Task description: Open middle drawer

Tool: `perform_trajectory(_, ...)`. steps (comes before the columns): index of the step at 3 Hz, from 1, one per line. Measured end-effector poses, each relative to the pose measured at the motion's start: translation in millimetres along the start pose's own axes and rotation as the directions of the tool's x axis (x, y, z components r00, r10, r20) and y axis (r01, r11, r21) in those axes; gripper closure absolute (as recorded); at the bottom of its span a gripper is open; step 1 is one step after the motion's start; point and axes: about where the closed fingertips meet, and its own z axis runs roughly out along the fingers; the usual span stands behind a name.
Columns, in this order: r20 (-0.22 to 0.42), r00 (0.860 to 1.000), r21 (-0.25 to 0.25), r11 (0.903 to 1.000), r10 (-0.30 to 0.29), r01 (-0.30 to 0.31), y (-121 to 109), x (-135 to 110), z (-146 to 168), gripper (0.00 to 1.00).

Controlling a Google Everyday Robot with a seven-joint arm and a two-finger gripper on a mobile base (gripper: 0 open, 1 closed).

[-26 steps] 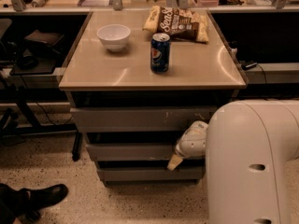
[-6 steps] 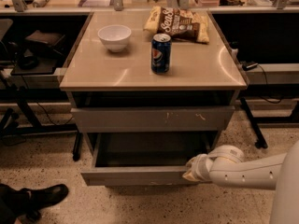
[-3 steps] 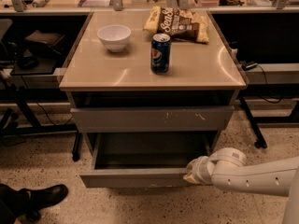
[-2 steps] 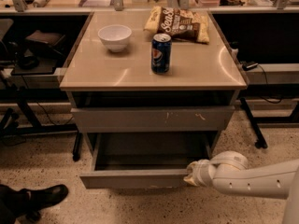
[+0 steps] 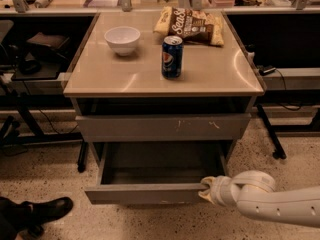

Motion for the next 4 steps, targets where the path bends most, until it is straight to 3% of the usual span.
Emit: perform_trajectory(4,0.064,0.998,0.009,0.9999,-0.015,0.014,16,11,-9,1.00)
